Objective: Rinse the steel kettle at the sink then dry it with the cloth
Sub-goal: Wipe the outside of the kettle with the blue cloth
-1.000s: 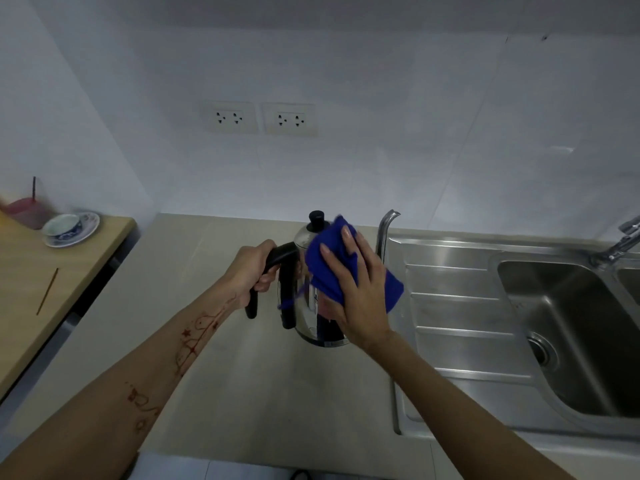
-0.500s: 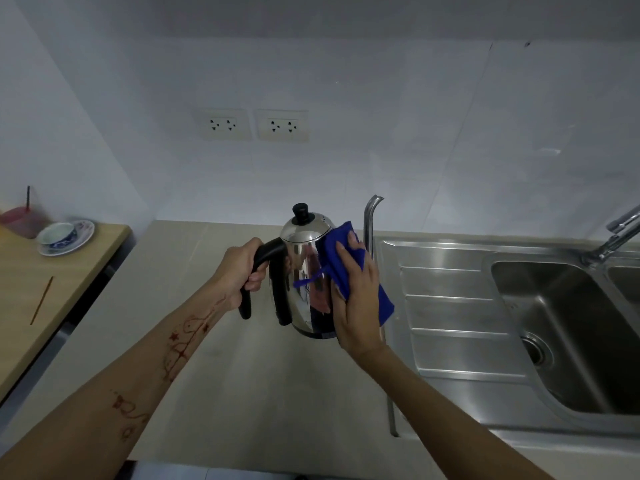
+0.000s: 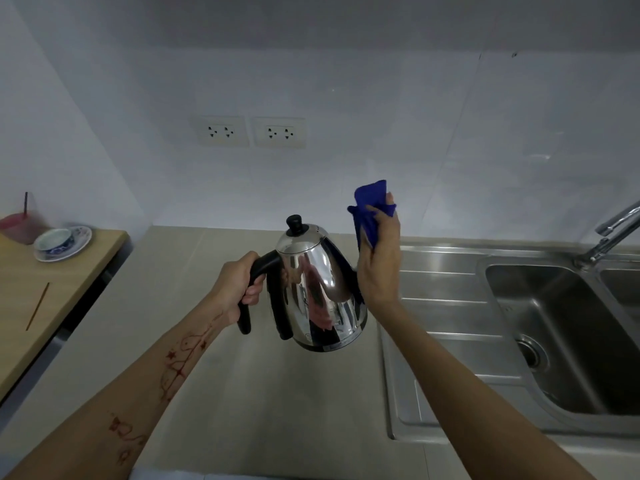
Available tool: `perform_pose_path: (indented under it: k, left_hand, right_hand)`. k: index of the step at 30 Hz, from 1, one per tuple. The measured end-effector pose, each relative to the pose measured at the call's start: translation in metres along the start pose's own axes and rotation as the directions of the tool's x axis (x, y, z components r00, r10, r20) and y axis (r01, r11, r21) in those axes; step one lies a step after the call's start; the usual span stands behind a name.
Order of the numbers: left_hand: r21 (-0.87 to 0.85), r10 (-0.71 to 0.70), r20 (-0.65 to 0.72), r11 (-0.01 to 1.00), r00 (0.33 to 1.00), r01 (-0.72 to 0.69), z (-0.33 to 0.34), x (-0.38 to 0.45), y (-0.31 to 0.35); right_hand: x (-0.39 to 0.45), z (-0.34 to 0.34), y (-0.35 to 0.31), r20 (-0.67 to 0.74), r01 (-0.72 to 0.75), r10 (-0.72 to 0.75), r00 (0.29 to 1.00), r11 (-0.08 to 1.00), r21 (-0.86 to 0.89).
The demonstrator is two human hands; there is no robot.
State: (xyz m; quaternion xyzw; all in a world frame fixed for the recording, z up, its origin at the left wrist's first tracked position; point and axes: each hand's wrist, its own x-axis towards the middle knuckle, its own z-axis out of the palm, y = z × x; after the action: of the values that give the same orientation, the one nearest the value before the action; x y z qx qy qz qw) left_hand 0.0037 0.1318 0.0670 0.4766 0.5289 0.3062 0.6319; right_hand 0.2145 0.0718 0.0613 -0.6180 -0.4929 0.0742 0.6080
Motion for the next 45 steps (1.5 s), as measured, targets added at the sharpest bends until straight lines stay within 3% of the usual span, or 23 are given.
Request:
perform_pose_path:
  k: [3, 7, 13, 17, 22, 26, 33, 35, 38, 43, 45]
  left_hand:
    - [0.001, 0.01, -0.007, 1.0, 1.0, -0.01, 0.0, -0.002, -0.002]
    - [0.024, 0.001, 0.003, 1.0, 1.0, -0.001, -0.002, -0.005, -0.008]
    - [0.019, -0.015, 0.008, 1.0, 1.0, 0.015, -0.004, -0.007, -0.01]
    - [0.026, -0.005, 0.002, 1.0, 1.0, 0.005, -0.008, -0.006, -0.008]
    - [-0.013, -0.019, -0.007, 1.0, 1.0, 0.019, -0.01, -0.007, -0.013]
    - [-0.015, 0.012, -0.018, 1.0, 1.0, -0.012, -0.012, -0.007, -0.006]
    - [-0.003, 0.039, -0.007, 0.999, 0.999, -0.039, -0.011, -0.008, -0.001]
    - [-0.012, 0.048, 0.001, 0.999, 0.999, -0.048, -0.014, -0.008, 0.0]
    - [-0.037, 0.047, 0.015, 0.998, 0.999, -0.047, -0.017, -0.009, 0.002]
    - [-0.064, 0.029, 0.022, 0.998, 0.999, -0.028, -0.022, -0.007, 0.005]
    - [-0.054, 0.04, 0.005, 0.998, 0.999, -0.04, -0.02, -0.006, 0.006]
  right_hand:
    - [-0.009, 0.002, 0.008, -0.014, 0.039, -0.04, 0.999, 0.998, -0.051]
    - [-0.036, -0.004, 0.017, -0.046, -0.174, 0.181, 0.982, 0.978, 0.119]
    - [-0.019, -0.004, 0.004, -0.134, -0.288, 0.348, 0.928, 0.897, 0.336]
    - [-0.036, -0.01, 0.015, -0.014, -0.33, 0.341, 0.94, 0.919, 0.217]
    - [-0.018, -0.005, 0.006, -0.078, -0.279, 0.307, 0.948, 0.926, 0.253]
    - [-0.054, -0.011, 0.025, 0.004, -0.378, 0.383, 0.924, 0.909, 0.174]
    - [-0.027, -0.007, 0.008, -0.019, -0.247, 0.257, 0.966, 0.943, 0.221]
    - [-0.048, -0.01, 0.02, 0.04, -0.366, 0.37, 0.928, 0.885, 0.287]
    - [-0.054, -0.018, 0.034, 0.227, -0.615, 0.59, 0.775, 0.62, 0.487]
    - [-0.014, -0.026, 0.026, 0.481, -0.826, 0.68, 0.554, 0.374, 0.422]
    - [-0.014, -0.022, 0.023, 0.49, -0.862, 0.713, 0.502, 0.367, 0.349]
